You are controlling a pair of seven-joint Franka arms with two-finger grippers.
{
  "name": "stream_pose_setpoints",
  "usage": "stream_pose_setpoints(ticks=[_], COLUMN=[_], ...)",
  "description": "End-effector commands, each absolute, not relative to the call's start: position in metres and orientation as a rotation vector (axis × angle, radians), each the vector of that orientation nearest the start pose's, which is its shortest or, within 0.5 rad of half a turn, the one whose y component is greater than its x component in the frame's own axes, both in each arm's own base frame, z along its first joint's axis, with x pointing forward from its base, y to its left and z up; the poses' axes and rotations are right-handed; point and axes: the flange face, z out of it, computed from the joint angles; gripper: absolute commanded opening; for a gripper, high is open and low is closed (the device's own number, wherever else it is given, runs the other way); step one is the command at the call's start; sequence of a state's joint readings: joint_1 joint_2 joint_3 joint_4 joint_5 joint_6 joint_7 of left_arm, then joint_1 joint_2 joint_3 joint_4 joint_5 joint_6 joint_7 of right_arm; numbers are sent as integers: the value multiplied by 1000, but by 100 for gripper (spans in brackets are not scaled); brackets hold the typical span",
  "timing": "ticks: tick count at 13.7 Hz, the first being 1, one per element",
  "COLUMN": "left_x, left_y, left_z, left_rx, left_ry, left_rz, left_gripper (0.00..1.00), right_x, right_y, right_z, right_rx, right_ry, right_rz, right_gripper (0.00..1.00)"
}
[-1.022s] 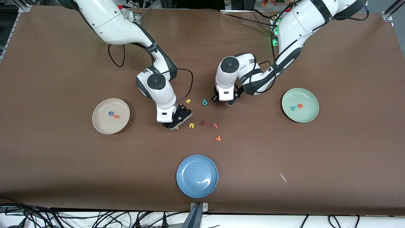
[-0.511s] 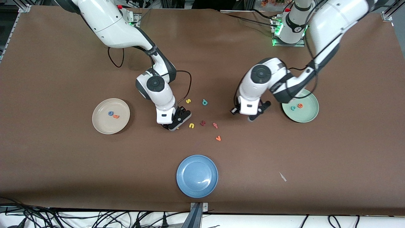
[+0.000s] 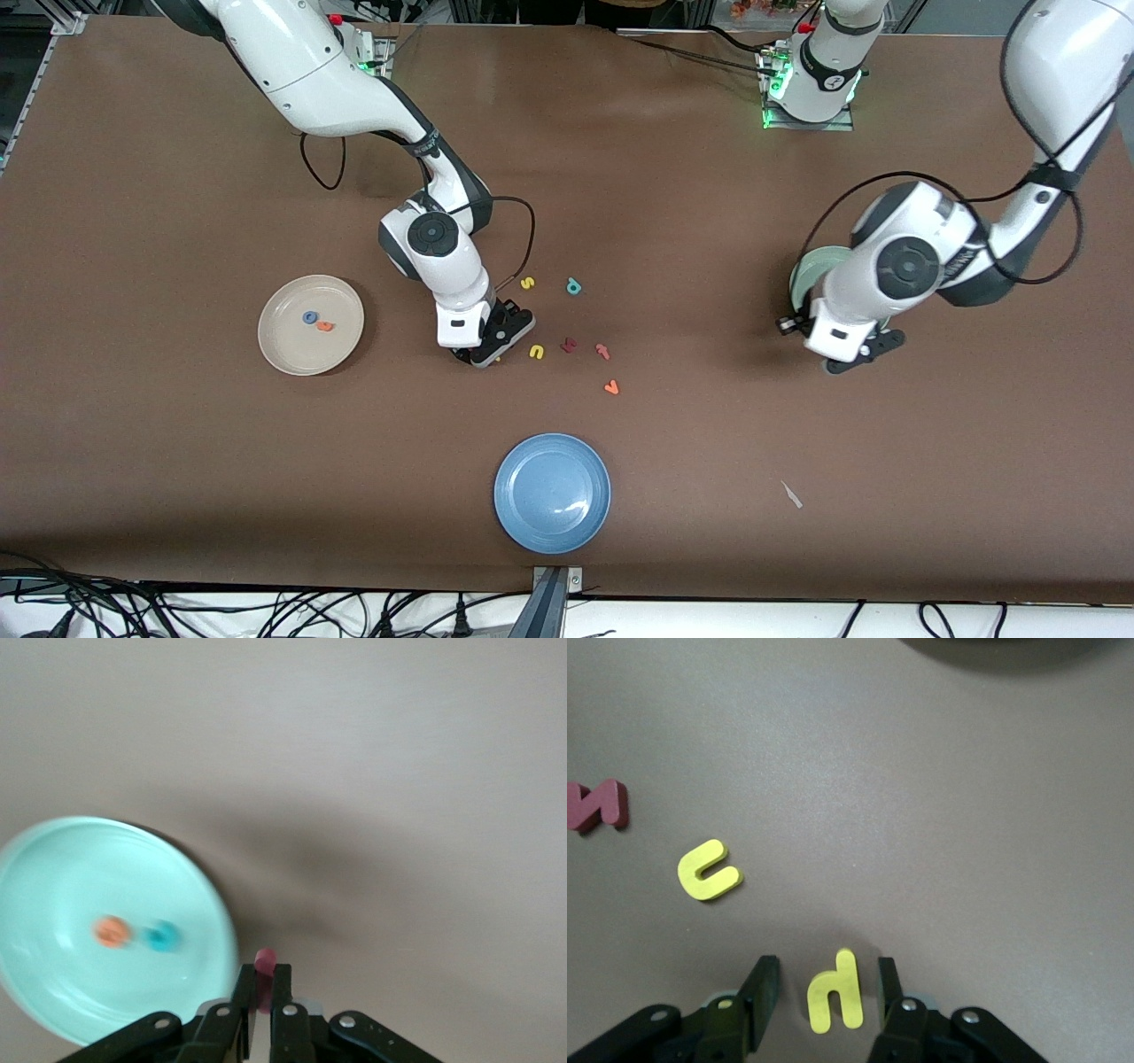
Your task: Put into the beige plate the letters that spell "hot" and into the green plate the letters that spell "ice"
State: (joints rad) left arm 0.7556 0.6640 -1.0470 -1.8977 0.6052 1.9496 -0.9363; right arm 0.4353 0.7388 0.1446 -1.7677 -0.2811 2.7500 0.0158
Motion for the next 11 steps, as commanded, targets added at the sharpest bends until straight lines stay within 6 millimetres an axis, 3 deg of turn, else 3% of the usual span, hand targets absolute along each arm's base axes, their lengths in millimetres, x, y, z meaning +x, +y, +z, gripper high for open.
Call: stream_pose_setpoints(ticks=[1,3,4,8,10,11], left_x=[573,566,560,546,545,549], left_y=[-62,-17,-5,16,22,24], left_z=[268,251,244,214,209,213], left_rx=[-2987,-3007,-3013,-2995,-2990,-2993], left_ry=[-340,-246,-223,-220,-232,-245], left_rz=[471,588,620,718,730,717], left_gripper=[0,0,0,0,4,43], right_x=[571,570,570,572,575,578], right_y=[360,359,357,356,354,350], right_z=[162,161,160,163,168,173], right_rx=[-2864,-2865,-2869,-2858,-2855,-2859], right_ry=[-1203,-1208,-1207,-1245,-1258,-1267], right_rz=[-412,-407,-405,-411,-423,-429], right_gripper=[45,32,26,2,1,1])
